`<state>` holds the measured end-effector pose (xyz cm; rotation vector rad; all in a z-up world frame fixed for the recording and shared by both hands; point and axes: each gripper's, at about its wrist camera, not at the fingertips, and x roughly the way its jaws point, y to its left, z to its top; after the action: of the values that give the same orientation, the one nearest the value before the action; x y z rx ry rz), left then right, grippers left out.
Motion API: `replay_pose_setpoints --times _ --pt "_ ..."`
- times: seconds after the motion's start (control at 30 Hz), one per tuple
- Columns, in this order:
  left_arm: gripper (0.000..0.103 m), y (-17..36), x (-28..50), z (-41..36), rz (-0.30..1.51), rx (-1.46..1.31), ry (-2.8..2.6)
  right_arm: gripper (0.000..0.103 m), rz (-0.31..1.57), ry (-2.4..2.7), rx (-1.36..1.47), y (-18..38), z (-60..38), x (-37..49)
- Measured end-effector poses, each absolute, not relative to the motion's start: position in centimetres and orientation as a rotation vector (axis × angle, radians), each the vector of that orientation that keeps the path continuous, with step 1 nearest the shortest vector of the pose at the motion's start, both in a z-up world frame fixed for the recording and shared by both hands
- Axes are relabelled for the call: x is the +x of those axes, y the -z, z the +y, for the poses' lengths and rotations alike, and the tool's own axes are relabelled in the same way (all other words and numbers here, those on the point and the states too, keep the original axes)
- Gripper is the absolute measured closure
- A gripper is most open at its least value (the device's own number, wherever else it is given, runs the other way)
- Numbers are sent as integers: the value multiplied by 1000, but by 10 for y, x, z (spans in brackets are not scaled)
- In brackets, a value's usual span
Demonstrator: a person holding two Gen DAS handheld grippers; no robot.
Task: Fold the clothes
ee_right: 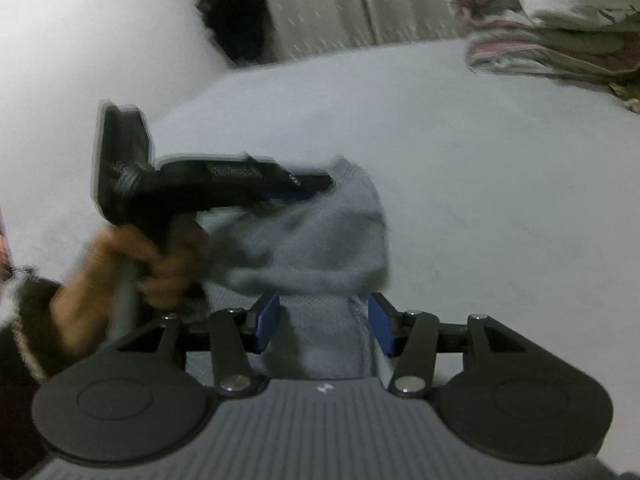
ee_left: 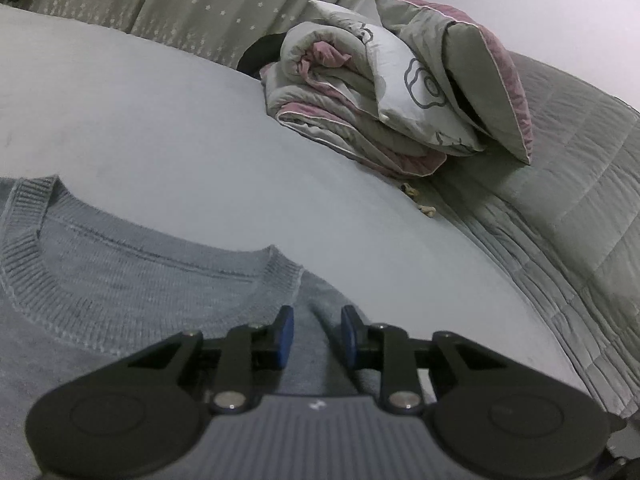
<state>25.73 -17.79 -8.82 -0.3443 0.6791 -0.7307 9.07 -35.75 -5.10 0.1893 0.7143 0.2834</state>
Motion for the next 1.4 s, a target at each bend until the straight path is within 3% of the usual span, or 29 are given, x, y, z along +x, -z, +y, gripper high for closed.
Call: replay_pose_setpoints --times 0.07,0.1,0.13,0.2,0.4,0.6,0.77,0.83,0.87,0.93,0.97,1.13,1.23,1.4 --pt "78 90 258 -176 686 -345 732 50 715 -298 206 54 -358 92" --pt "78 90 259 -176 688 -345 734 57 710 -309 214 55 -359 92" --pt "78 91 260 -176 688 -346 734 76 703 -319 218 54 -360 91" --pt "78 91 261 -176 690 -348 735 92 679 -319 212 50 -362 81" --pt "78 90 261 -177 688 -338 733 95 688 -119 143 32 -375 61" --pt "78 91 262 -178 692 -324 733 98 873 314 -154 41 -376 60" --pt "78 90 261 -177 689 -312 726 98 930 413 -167 46 -393 55" --pt "78 87 260 -177 679 -301 715 83 845 382 -34 34 -406 50" --pt "78 85 258 -177 668 -289 705 81 788 352 49 29 -413 48" --pt "76 81 256 -177 648 -260 678 50 664 254 202 26 -427 47" --pt "76 79 256 -176 645 -244 653 47 615 207 263 30 -431 50" --pt "76 67 273 -188 674 -149 591 48 504 222 392 51 -448 68" --pt "75 60 288 -196 626 -88 588 57 468 237 412 57 -454 75" --pt "72 76 306 -195 620 -147 648 63 491 222 347 62 -458 86"
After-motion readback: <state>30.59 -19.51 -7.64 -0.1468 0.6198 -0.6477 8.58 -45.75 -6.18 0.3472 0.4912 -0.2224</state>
